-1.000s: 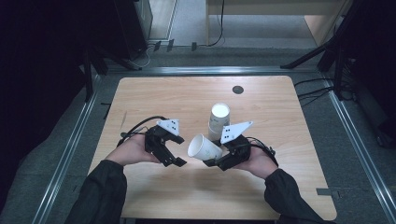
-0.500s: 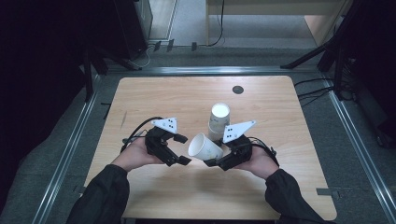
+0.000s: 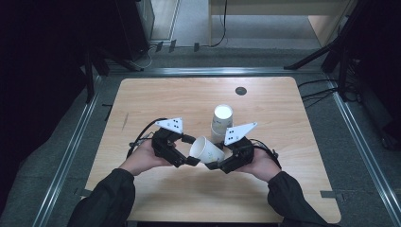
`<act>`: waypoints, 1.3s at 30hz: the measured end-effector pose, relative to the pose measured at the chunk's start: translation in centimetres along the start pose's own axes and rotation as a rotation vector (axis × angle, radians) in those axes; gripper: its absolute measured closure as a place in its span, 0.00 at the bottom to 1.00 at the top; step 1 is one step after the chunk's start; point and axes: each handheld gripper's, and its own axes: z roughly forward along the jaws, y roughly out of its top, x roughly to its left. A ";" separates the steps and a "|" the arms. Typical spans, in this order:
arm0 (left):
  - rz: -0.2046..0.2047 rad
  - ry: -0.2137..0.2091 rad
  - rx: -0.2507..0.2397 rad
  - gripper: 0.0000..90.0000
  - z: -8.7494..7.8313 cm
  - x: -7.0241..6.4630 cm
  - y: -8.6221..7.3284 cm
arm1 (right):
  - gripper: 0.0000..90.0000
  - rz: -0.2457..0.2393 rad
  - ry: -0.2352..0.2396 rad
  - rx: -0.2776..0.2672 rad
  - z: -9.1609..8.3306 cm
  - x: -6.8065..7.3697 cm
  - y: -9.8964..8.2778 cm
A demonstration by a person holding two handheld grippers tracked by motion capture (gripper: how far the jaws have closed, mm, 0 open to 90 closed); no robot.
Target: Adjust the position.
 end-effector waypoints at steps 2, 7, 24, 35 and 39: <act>0.007 -0.001 -0.005 0.15 0.2 -0.1 0.0 | 0.36 0.001 0.003 0.001 0.1 0.0 0.0; 0.006 -0.019 -0.018 0.15 0.7 -0.3 0.2 | 0.36 0.007 0.014 0.005 0.3 0.1 0.0; 0.022 -0.010 -0.055 0.22 0.7 -0.5 0.3 | 0.37 0.028 0.044 -0.014 0.7 0.0 0.0; 0.023 -0.005 -0.056 0.25 0.5 -0.5 0.3 | 0.36 0.029 0.043 -0.016 0.7 0.1 0.1; 0.023 -0.008 -0.052 0.25 0.5 -0.5 0.3 | 0.35 0.033 0.041 -0.020 0.7 0.1 0.1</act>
